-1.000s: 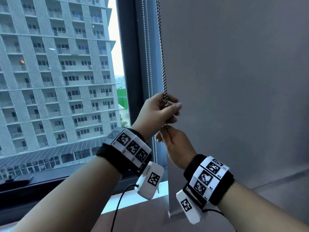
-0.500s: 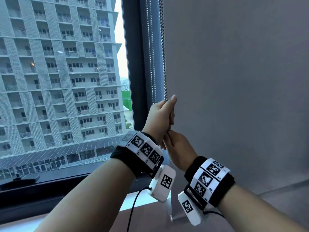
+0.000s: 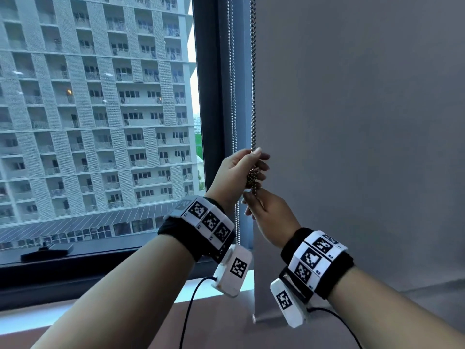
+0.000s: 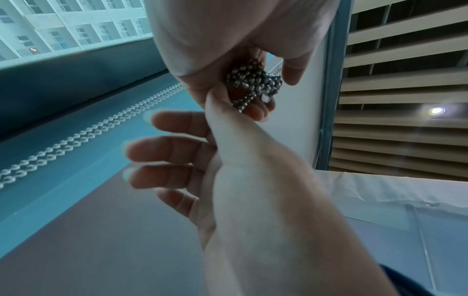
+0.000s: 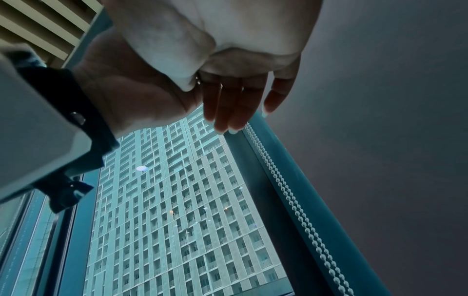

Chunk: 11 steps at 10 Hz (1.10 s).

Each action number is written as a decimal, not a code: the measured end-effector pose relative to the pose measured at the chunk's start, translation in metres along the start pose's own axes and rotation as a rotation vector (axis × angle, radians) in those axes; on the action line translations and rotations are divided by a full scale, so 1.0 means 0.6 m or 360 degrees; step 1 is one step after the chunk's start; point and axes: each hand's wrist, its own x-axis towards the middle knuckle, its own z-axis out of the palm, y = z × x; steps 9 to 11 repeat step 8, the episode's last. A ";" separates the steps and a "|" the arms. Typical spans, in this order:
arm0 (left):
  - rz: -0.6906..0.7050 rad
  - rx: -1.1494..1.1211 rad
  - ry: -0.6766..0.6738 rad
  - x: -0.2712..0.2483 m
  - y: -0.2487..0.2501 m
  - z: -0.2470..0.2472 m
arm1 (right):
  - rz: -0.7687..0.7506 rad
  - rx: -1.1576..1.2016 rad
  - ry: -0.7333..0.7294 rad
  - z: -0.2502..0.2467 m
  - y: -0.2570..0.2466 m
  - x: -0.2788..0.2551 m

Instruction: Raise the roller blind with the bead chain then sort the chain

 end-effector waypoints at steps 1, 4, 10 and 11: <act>0.0005 0.0038 0.0028 -0.004 -0.005 -0.002 | 0.0046 -0.0007 -0.0030 -0.007 0.005 -0.004; -0.0144 0.0254 0.0097 -0.033 -0.021 -0.002 | 0.0198 -0.0099 -0.0197 -0.024 0.028 -0.037; -0.0197 0.0554 0.0335 -0.081 -0.043 -0.050 | 0.0035 -0.0058 -0.0206 0.003 -0.004 -0.045; -0.0197 0.0554 0.0335 -0.081 -0.043 -0.050 | 0.0035 -0.0058 -0.0206 0.003 -0.004 -0.045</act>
